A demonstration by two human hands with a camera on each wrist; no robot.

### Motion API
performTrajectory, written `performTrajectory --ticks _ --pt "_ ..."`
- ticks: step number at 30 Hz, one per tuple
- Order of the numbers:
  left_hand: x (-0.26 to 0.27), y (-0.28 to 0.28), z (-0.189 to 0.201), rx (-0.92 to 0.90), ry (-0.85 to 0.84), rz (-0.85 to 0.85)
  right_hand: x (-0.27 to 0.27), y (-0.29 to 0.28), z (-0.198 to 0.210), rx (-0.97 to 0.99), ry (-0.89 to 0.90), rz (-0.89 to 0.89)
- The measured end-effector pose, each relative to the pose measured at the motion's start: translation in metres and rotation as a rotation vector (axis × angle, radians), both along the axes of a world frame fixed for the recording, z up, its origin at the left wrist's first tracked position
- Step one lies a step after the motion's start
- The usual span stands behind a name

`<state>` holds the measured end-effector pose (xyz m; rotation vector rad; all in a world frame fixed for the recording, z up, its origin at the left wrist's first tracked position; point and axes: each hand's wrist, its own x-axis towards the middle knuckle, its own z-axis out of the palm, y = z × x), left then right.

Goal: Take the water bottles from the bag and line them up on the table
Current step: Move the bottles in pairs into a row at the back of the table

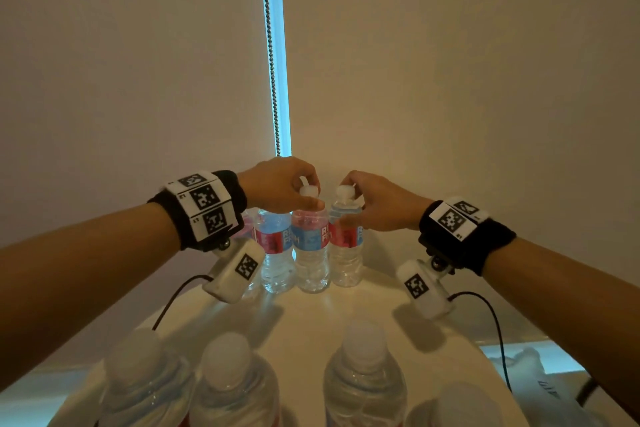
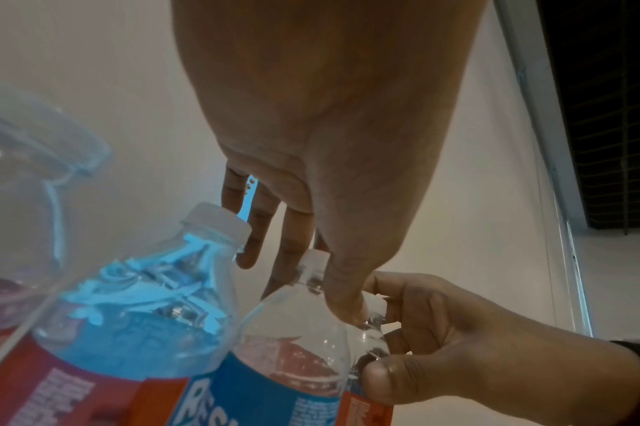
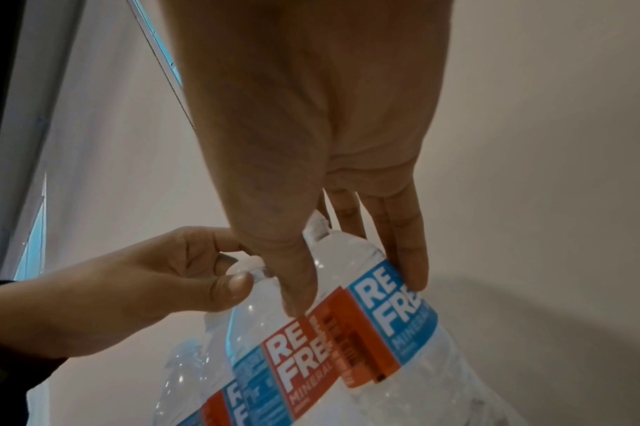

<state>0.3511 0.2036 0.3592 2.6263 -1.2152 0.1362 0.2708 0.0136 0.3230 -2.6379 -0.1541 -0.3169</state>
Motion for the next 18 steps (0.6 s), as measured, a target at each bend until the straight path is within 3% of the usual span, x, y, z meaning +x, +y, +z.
performTrajectory --ticks 18 --pt "0.0081 0.0005 -0.0096 -0.030 0.028 -0.046 0.0004 -0.0081 0.0002 0.113 0.102 0.018"
